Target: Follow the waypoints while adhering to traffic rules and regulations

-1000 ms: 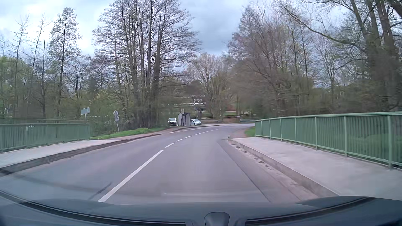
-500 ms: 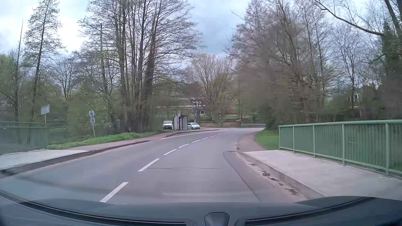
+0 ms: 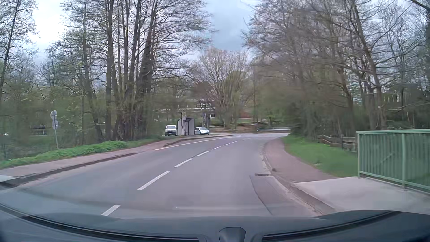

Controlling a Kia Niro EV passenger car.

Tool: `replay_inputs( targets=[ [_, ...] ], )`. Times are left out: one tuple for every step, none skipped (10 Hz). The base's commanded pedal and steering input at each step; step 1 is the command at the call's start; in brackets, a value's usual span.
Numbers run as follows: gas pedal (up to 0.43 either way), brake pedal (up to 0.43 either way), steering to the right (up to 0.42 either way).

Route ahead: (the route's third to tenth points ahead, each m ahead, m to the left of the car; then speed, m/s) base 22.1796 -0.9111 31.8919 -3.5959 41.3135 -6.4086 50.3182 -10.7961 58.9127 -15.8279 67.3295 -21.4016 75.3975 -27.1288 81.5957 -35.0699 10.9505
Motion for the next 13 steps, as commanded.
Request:
replay_inputs(
  targets=[
    [0.028,0.0,0.019],
    [0.028,0.0,0.023],
    [0.028,0.0,0.028],
    [0.028,0.0,0.034],
    [0.028,0.0,0.035],
    [0.039,0.0,0.035],
    [0.047,0.0,0.036],
    [0.047,0.0,0.038],
    [0.059,0.0,0.046],
    [0.059,0.0,0.052],
    [0.059,0.0,0.053],
    [0.059,0.0,0.053],
    [0.059,0.0,0.053]
  ],
)
